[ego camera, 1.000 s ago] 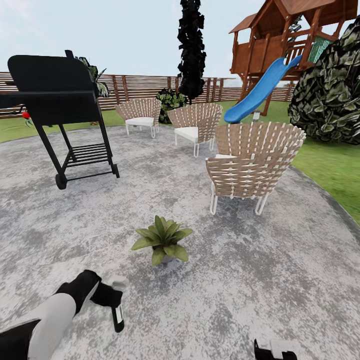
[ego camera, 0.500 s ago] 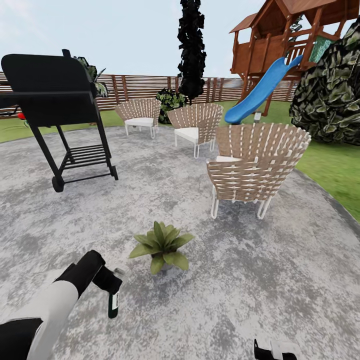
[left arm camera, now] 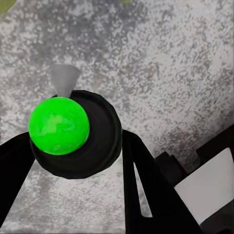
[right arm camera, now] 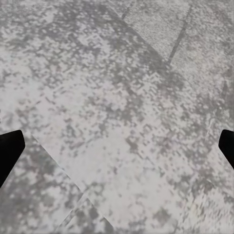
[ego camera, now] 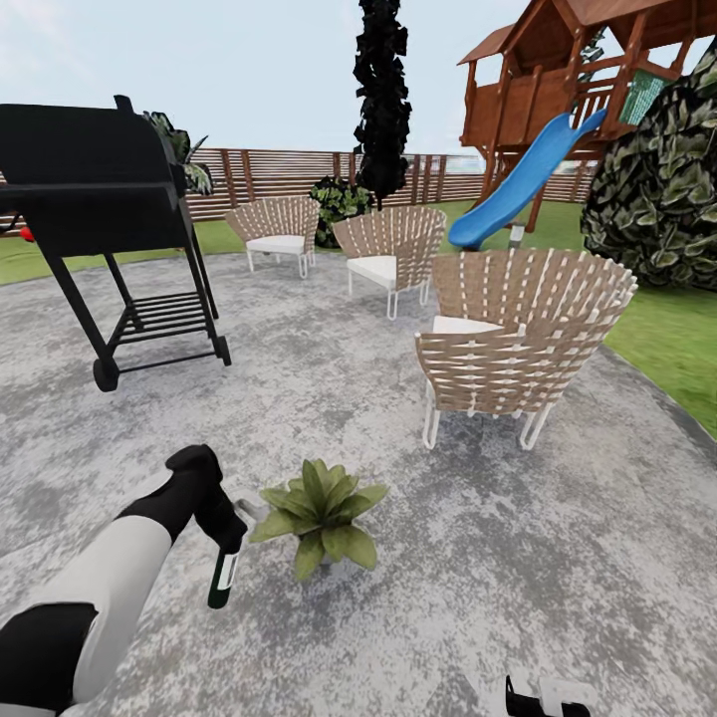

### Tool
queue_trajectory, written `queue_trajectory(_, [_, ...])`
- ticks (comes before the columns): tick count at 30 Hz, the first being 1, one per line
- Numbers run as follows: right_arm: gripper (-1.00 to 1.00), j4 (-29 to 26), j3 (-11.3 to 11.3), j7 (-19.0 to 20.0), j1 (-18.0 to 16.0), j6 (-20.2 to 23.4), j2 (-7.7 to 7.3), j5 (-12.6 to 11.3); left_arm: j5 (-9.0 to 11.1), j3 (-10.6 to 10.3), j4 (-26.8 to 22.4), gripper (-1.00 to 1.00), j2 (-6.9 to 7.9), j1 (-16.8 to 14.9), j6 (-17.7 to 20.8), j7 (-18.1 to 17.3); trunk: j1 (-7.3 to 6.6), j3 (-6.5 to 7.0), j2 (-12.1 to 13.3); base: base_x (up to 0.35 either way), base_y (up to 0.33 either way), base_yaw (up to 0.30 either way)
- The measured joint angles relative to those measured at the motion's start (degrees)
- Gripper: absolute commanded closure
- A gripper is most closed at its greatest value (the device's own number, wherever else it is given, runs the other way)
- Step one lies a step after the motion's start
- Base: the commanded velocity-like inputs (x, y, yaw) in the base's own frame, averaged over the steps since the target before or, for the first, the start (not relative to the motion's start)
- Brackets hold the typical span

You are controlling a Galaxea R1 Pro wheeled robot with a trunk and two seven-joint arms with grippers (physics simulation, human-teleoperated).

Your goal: Pick up the pesticide atomizer in the garden and spray insectifuge to fully cover both potted plants in the garden.

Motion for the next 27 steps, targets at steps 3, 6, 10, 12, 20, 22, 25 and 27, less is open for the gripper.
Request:
queue_trajectory(3, [-1.0,0.0,0.0,0.0,0.0,0.0,0.08,0.0,0.0,0.6,-0.2,1.0,-0.04,0.2,-0.1,-0.1,0.0,0.0,0.0,0.0,0.0,0.0])
queue_trajectory(6, [-1.0,0.0,0.0,0.0,0.0,0.0,0.08,0.1,0.2,0.6,-0.1,1.0,-0.54,0.3,-0.1,0.0,0.0,0.0,0.0,0.0,0.0,0.0])
queue_trajectory(10, [-1.0,0.0,0.1,0.1,0.0,0.0,0.09,0.2,0.1,0.6,-0.1,1.0,-0.55,0.3,-0.1,0.1,0.02,0.0,0.0,-0.14,0.0,0.0])
queue_trajectory(12, [-1.0,0.0,0.1,0.1,0.0,0.0,0.09,0.2,0.2,0.6,-0.1,1.0,-0.55,0.3,-0.2,0.1,0.03,0.0,0.0,-0.277,0.0,0.0])
queue_trajectory(20, [-1.0,0.0,0.1,0.0,0.0,0.0,0.09,0.1,0.4,0.6,-0.1,1.0,-0.87,0.2,-0.2,0.0,0.0,0.0,0.0,-0.05,0.0,-0.042])
queue_trajectory(22, [-1.0,0.0,0.1,0.0,0.0,0.0,0.04,0.1,0.4,0.5,0.0,1.0,-1.51,0.3,-0.2,0.2,0.0,0.0,0.0,-0.002,0.0,-0.221])
queue_trajectory(25, [-1.0,0.0,0.1,0.0,0.0,0.0,0.02,0.1,0.3,0.3,0.0,1.0,-2.66,0.8,-0.2,0.3,0.0,0.0,0.0,-0.001,0.0,-0.251])
queue_trajectory(27, [-1.0,0.0,0.1,0.0,0.0,0.0,0.04,0.1,0.0,0.3,-0.1,1.0,-4.18,1.0,-0.2,0.7,0.0,0.0,0.0,0.0,0.0,-0.262])
